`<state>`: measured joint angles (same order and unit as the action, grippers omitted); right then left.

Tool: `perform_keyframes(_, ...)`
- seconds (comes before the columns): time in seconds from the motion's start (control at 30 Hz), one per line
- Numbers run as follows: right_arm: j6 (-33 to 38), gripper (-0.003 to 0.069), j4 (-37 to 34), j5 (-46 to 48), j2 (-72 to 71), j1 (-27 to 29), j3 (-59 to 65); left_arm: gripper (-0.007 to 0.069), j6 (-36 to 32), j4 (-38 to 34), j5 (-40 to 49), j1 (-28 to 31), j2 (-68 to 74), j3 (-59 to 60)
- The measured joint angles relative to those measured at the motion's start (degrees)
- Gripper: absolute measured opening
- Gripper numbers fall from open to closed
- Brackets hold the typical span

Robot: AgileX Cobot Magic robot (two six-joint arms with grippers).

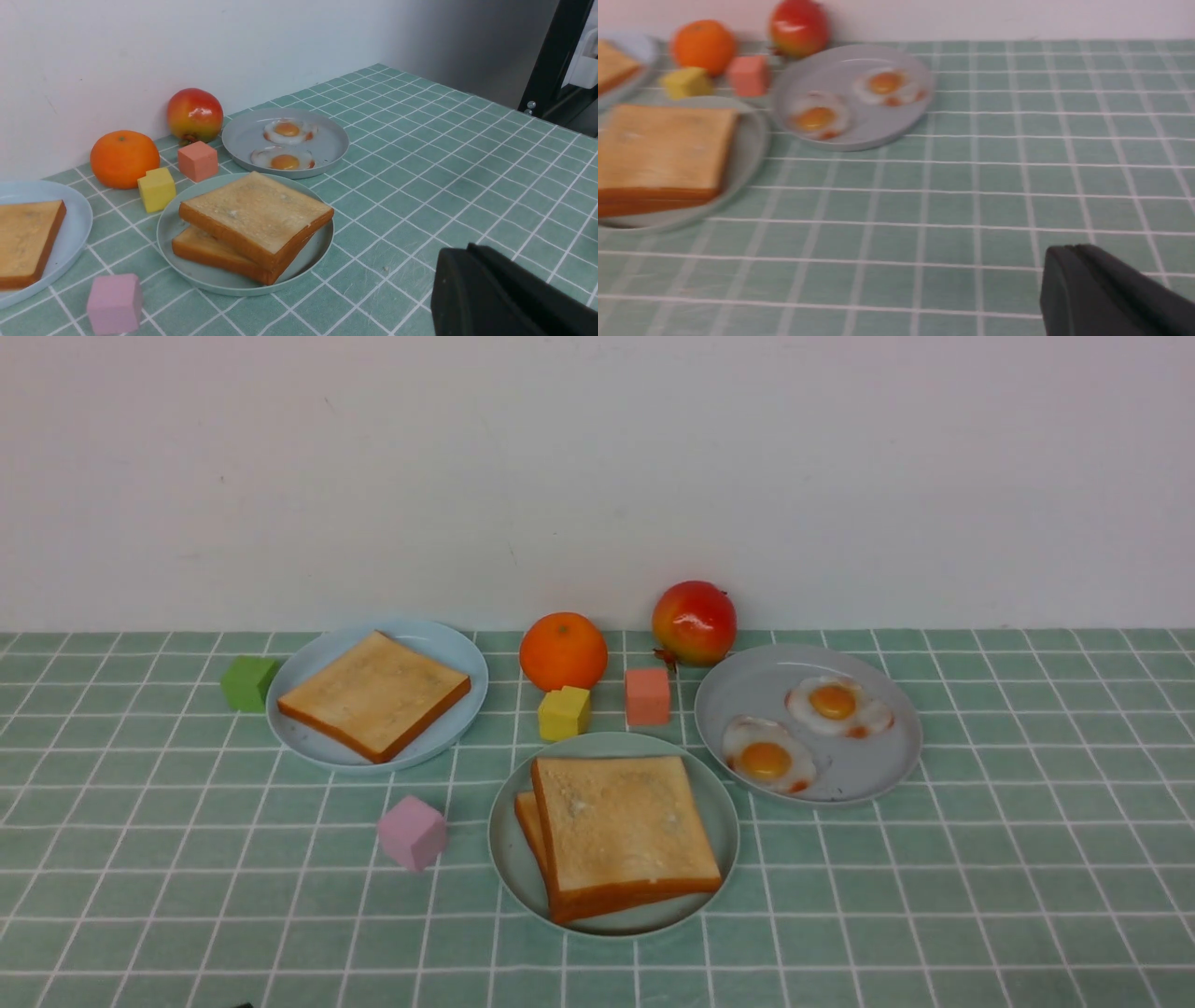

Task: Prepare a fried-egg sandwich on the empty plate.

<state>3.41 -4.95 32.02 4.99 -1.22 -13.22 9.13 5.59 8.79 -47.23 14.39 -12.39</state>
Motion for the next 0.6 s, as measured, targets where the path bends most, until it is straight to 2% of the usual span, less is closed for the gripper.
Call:
perform_keyframes(0.1,2.5,-0.0014,-1.13,-5.13,-5.04,1.81,8.84,-0.0013,0.0,0.0,0.0,0.0,0.0,0.0)
perform_keyframes(0.2,2.04,-0.0015,-1.58,-7.74,-5.54,1.87,13.58,-0.0013,0.0,0.0,0.0,0.0,-0.05,0.0)
perform_keyframes(0.6,1.35,-0.0014,-2.19,-9.44,-5.54,1.87,13.99,-0.001,0.0,0.0,0.24,0.0,-0.05,0.0)
